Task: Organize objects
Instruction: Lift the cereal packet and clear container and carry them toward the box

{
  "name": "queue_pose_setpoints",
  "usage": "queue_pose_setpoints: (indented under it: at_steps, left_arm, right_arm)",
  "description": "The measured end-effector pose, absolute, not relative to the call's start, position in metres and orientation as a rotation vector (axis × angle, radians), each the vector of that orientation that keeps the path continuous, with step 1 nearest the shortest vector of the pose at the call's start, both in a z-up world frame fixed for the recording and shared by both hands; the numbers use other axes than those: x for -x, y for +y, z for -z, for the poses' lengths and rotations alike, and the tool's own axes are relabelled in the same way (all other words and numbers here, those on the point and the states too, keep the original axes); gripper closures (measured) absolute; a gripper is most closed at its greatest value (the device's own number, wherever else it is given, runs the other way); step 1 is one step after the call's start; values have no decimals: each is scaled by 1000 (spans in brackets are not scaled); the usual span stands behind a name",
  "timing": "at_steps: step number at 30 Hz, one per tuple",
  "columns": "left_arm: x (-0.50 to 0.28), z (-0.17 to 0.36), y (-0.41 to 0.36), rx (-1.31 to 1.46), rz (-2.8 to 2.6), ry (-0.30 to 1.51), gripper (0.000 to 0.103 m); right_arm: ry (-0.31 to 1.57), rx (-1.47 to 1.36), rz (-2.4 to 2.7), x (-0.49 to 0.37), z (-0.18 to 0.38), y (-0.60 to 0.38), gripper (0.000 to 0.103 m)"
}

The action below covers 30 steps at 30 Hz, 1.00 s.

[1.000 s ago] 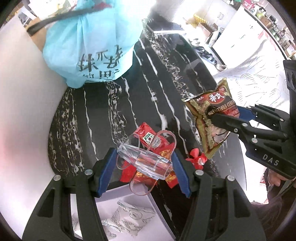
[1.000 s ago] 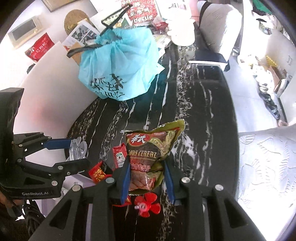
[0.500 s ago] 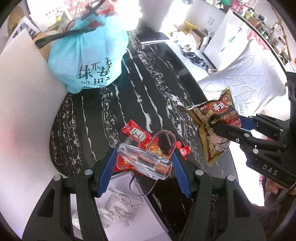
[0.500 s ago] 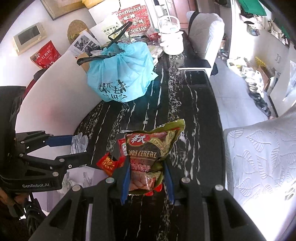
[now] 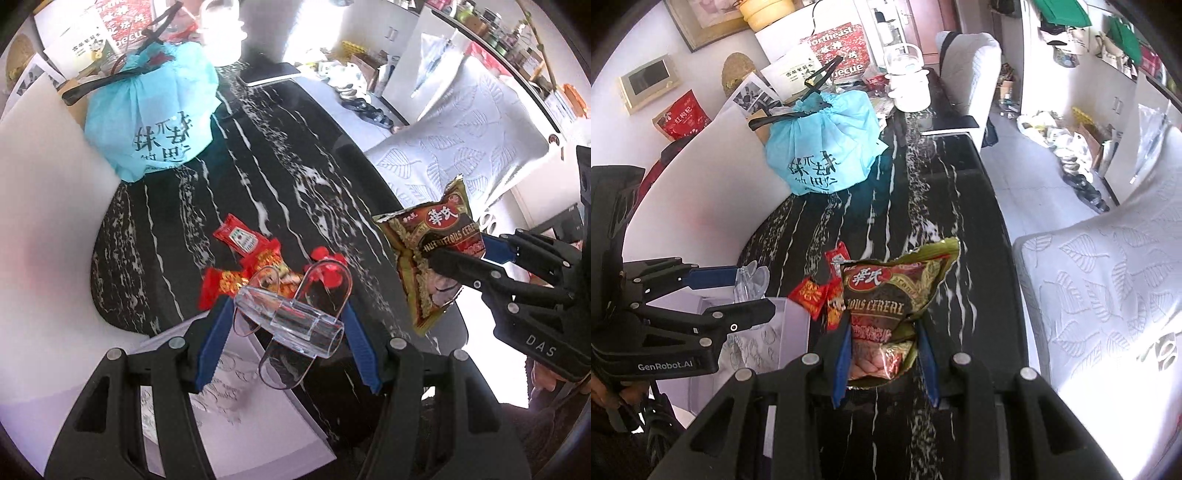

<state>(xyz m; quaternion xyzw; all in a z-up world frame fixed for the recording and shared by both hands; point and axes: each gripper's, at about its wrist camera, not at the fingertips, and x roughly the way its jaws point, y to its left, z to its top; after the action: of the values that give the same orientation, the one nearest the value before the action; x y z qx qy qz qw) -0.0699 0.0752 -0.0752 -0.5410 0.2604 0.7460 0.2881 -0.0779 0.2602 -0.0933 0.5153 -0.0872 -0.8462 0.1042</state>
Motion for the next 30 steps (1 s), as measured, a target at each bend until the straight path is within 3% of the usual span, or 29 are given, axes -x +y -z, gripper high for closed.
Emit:
queue_pose_setpoints:
  at_steps: [18, 30]
  left_arm:
    - [4, 77, 41, 1419, -1938, 705, 44]
    - [-5, 74, -24, 1467, -2029, 664, 44]
  right_arm:
    - [-245, -1561, 2517, 0, 92, 242, 70]
    - [-143, -1554, 2403, -9, 99, 185, 70]
